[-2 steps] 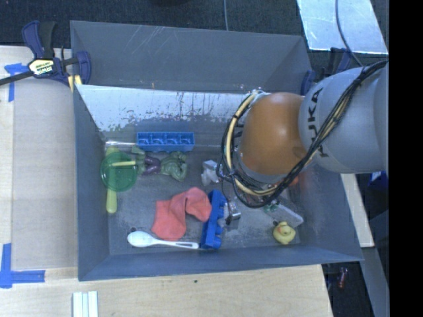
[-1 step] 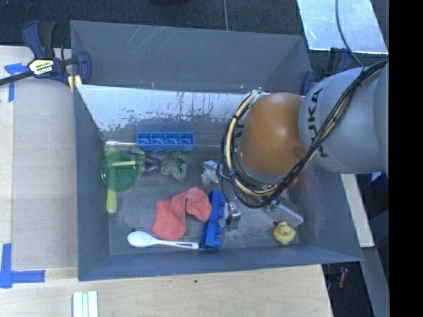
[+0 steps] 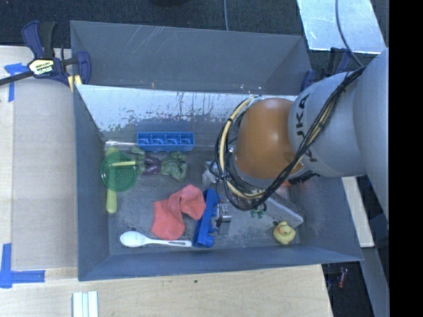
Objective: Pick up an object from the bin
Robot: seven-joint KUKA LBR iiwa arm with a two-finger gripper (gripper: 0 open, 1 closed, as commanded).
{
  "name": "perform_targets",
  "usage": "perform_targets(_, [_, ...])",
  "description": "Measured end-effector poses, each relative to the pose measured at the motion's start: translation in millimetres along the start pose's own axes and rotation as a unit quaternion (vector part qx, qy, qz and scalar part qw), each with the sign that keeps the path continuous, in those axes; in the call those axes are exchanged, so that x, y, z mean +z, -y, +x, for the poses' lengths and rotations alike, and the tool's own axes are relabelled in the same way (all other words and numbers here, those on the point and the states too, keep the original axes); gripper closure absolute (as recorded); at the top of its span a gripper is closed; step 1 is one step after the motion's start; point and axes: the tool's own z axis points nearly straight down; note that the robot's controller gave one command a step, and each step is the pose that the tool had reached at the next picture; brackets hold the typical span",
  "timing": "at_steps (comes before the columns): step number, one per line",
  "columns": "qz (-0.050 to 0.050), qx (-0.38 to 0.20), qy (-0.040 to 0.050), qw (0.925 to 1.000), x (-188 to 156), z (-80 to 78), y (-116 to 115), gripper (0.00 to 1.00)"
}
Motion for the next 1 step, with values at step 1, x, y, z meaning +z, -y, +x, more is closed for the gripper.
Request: perform_targets(1, [-0.001, -0.008, 0.0, 1.0, 6.2, 0.8, 5.2, 0.0])
